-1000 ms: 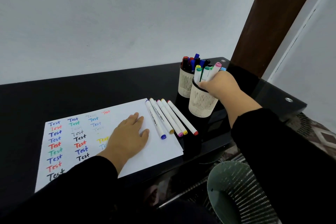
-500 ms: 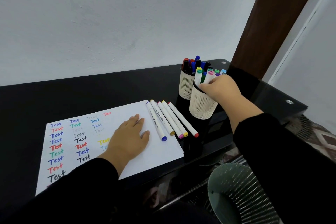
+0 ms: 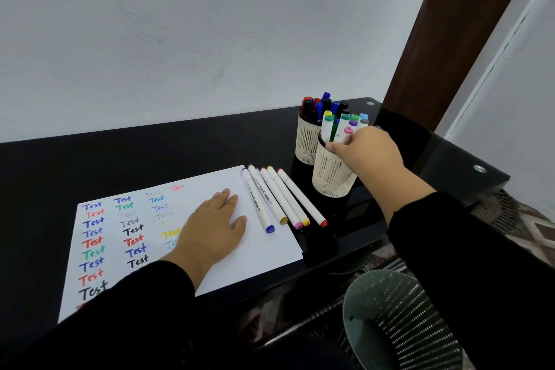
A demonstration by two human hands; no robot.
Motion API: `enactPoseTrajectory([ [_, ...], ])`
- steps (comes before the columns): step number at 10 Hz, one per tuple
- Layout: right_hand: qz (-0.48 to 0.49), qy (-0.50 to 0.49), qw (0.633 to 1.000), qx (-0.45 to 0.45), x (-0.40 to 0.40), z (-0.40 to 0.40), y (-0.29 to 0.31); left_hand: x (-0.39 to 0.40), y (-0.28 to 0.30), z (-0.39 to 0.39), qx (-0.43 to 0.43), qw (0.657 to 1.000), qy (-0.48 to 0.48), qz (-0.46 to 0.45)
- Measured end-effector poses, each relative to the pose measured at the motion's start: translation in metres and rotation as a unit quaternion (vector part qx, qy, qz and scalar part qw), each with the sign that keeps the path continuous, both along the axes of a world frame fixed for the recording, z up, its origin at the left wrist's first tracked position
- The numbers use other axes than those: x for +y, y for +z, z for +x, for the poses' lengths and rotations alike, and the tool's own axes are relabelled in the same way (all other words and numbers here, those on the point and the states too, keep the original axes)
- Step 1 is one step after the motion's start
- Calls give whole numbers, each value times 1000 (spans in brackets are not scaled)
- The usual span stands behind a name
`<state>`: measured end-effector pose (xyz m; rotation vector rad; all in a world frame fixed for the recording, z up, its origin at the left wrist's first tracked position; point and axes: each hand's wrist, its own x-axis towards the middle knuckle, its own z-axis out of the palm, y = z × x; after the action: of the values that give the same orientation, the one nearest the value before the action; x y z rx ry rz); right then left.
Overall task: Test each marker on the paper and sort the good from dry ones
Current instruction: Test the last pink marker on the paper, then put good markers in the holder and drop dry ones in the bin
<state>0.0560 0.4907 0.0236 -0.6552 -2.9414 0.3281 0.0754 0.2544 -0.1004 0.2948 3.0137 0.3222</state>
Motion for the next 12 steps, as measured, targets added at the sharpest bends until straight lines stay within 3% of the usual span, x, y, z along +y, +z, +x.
enactPoseTrajectory([
  [3, -16, 24, 997, 72, -2, 23, -2, 1, 3, 2, -5, 1000, -1, -1],
  [5, -52, 87, 995, 4, -31, 28, -22, 1, 3, 4, 5, 1000, 4, 27],
  [7, -10, 146, 984, -105, -61, 16, -48, 1, 1, 3, 10, 999, 23, 21],
  [10, -49, 91, 977, -189, -87, -13, -74, -2, -1, 0, 2, 1000, 16, 23],
  [12, -47, 129, 967, -216, -91, -13, -57, -3, 0, 1, 6, 999, 13, 33],
])
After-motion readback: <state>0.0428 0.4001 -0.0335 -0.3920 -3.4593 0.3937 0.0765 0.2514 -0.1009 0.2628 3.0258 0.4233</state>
